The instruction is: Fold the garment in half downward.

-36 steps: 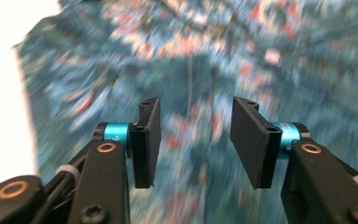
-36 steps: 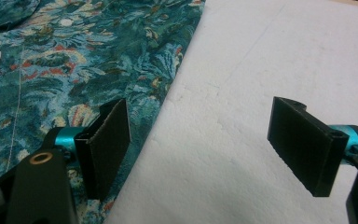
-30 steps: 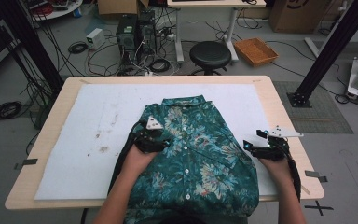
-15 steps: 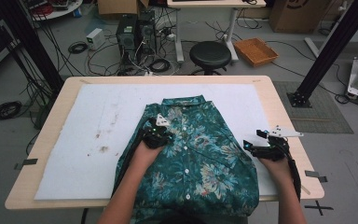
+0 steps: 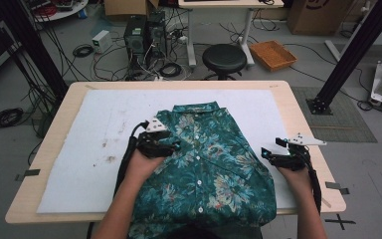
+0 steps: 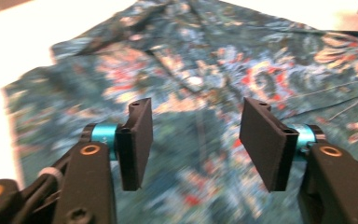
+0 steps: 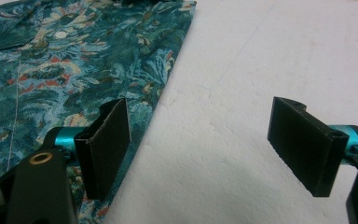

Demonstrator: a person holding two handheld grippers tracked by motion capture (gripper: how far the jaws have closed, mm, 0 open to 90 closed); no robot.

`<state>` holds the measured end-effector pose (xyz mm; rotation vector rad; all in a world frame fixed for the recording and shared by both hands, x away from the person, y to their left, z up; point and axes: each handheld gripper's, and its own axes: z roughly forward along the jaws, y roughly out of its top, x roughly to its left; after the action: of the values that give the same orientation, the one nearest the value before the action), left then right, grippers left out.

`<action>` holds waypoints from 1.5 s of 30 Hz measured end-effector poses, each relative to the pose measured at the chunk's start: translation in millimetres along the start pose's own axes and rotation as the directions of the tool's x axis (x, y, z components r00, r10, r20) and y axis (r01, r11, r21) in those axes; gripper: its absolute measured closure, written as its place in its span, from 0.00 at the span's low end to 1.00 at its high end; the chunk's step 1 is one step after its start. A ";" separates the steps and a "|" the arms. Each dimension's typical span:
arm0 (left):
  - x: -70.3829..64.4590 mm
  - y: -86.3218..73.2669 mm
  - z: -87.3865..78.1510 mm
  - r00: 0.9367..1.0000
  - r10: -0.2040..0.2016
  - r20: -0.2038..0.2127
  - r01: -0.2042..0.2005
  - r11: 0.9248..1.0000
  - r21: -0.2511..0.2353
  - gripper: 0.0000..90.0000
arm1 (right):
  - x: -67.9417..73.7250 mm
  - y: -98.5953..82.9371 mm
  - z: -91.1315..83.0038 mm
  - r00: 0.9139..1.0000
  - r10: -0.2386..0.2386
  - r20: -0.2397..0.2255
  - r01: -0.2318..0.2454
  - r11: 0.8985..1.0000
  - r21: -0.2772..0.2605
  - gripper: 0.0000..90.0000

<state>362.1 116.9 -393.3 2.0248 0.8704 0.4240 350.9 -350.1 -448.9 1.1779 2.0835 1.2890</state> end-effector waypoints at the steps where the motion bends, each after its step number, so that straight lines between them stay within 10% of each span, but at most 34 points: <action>1: 4.2 -2.0 -4.0 1.000 -0.006 -0.010 0.006 1.000 0.003 0.44 | -0.3 0.6 0.9 1.000 -0.002 -0.001 0.002 1.000 0.010 0.24; 15: 52.7 -18.1 -26.3 0.997 -0.047 -0.060 0.046 0.999 -0.009 0.36 | 2.9 20.2 11.4 0.997 0.003 -0.081 0.001 0.999 0.052 0.24; 32: 79.6 -19.1 -8.2 0.996 -0.085 -0.030 0.084 0.996 -0.021 0.35 | 3.0 62.9 37.8 0.994 -0.014 -0.106 0.024 0.995 0.100 0.24; 42: 104.0 -33.7 20.8 0.984 -0.170 -0.057 0.169 0.986 -0.016 0.34 | -10.4 69.3 64.4 0.994 0.032 -0.104 -0.018 0.990 0.141 0.28; 45: 109.5 -33.1 34.5 0.984 -0.167 -0.063 0.172 0.982 0.077 0.33 | -10.0 73.0 79.9 0.994 0.032 -0.105 -0.012 0.983 0.184 0.29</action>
<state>444.6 187.6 -442.9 2.0015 1.1014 0.3561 445.1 -301.6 -424.5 1.2348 2.3159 1.2157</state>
